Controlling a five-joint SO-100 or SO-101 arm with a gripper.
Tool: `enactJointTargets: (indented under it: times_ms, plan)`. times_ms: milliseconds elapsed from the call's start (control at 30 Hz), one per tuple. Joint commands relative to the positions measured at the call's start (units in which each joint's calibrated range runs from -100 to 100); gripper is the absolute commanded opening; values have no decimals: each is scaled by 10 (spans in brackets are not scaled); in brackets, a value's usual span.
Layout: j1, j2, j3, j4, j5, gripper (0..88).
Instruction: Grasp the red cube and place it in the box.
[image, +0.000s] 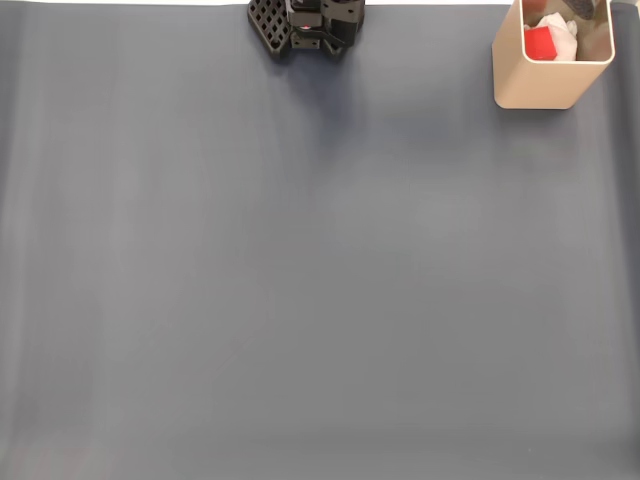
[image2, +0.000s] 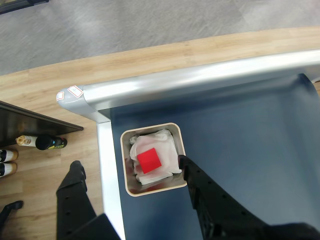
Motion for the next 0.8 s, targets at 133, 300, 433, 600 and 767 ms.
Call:
enactJointTargets:
  times_ms: [133, 300, 433, 600, 767]
  plan:
    - [-1, -11, -18, -11, -2, 423]
    - [-1, -15, -17, -12, -1, 420]
    - [4, -16, -18, -17, -3, 393]
    - [27, -18, -20, -21, -5, 234]
    - [61, -21, -20, -26, -5, 65]
